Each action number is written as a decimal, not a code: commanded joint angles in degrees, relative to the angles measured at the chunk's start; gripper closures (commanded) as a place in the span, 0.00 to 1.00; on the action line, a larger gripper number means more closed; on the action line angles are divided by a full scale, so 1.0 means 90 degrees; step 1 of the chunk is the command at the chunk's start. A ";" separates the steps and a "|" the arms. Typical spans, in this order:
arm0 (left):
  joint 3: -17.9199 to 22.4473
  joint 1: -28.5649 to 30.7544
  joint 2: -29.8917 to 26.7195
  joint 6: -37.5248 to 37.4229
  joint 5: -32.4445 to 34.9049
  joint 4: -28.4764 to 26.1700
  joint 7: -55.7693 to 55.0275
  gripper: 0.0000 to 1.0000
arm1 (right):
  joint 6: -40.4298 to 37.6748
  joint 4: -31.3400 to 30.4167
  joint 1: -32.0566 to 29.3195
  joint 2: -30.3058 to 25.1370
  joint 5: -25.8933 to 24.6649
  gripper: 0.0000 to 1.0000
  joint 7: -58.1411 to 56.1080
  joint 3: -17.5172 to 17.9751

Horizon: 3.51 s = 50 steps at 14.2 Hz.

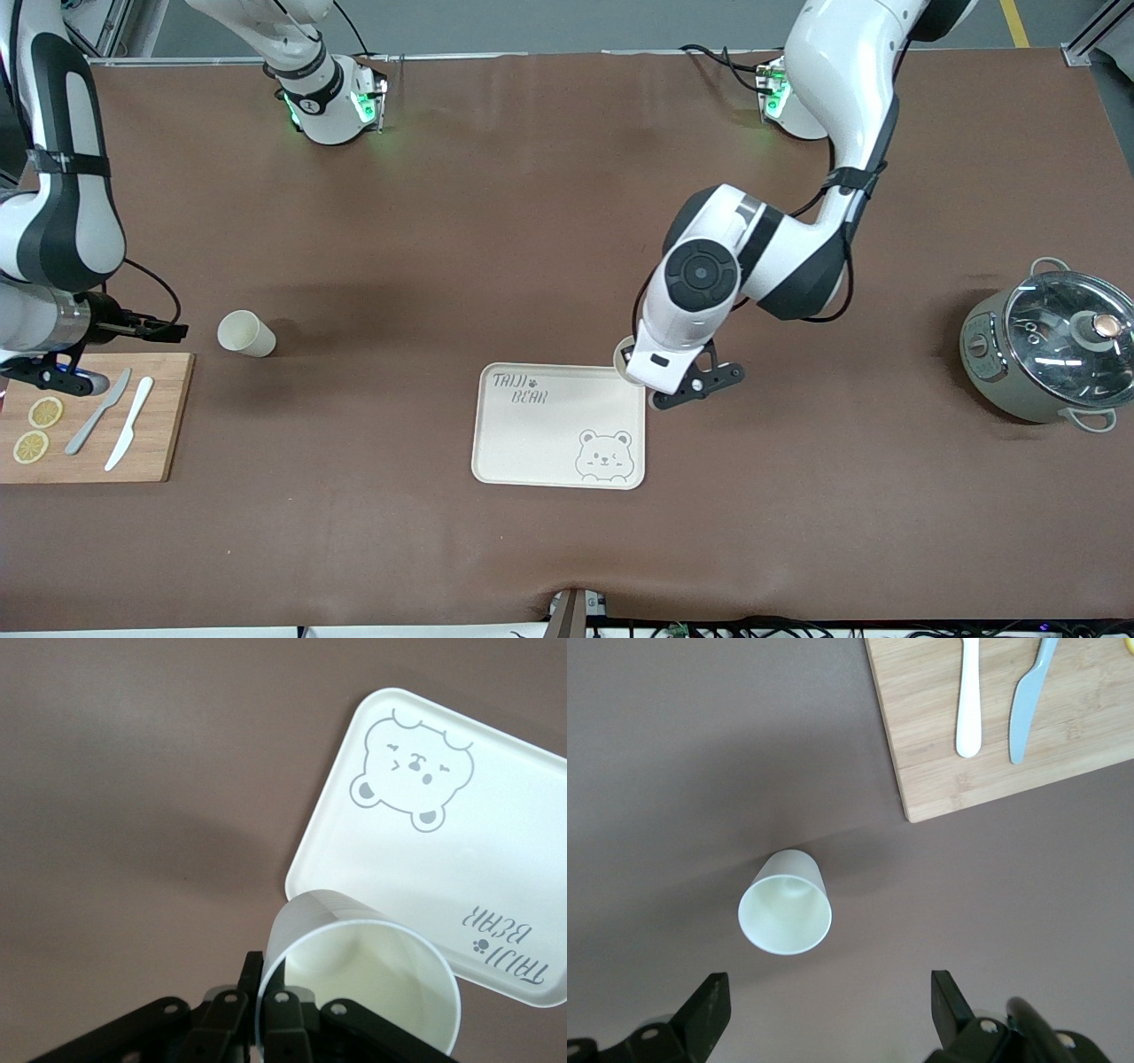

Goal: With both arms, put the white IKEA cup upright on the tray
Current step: 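Carry the cup toward the tray while the right gripper reaches the other cup, then lower the cup onto the tray while the right gripper grasps the second cup, then open the left gripper while the right gripper carries its cup toward the tray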

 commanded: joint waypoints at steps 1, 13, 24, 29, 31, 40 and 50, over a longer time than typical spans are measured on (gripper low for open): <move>0.0170 -0.0082 0.0368 0.0104 -0.0114 0.0452 -0.0022 1.00 | 0.0497 -0.0601 -0.0125 -0.0213 -0.0025 0.00 -0.0045 0.0090; 0.0414 -0.0228 0.1131 0.1091 -0.0114 0.0736 -0.0022 1.00 | 0.2441 -0.2291 -0.0106 -0.0419 -0.0025 0.00 -0.0045 0.0109; 0.0512 -0.0463 0.1472 0.1676 -0.0114 0.0736 -0.0071 1.00 | 0.3780 -0.3102 -0.0116 -0.0350 -0.0025 0.33 -0.0045 0.0100; 0.0638 -0.0463 0.1648 0.1998 -0.0114 0.0756 -0.0032 1.00 | 0.3780 -0.3063 -0.0145 -0.0331 -0.0034 0.71 -0.0045 0.0100; 0.0638 -0.0463 0.1736 0.2038 -0.0114 0.0775 -0.0022 1.00 | 0.3780 -0.3053 -0.0125 -0.0321 -0.0034 0.83 -0.0055 0.0100; 0.0668 -0.0502 0.1863 0.2331 -0.0114 0.0775 -0.0032 1.00 | 0.2875 -0.2362 -0.0057 -0.0331 -0.0025 1.00 -0.0094 0.0119; 0.0687 -0.0600 0.1883 0.2399 -0.0114 0.0766 -0.0032 1.00 | 0.1252 -0.1042 0.0489 -0.0214 0.1244 1.00 0.0382 0.0158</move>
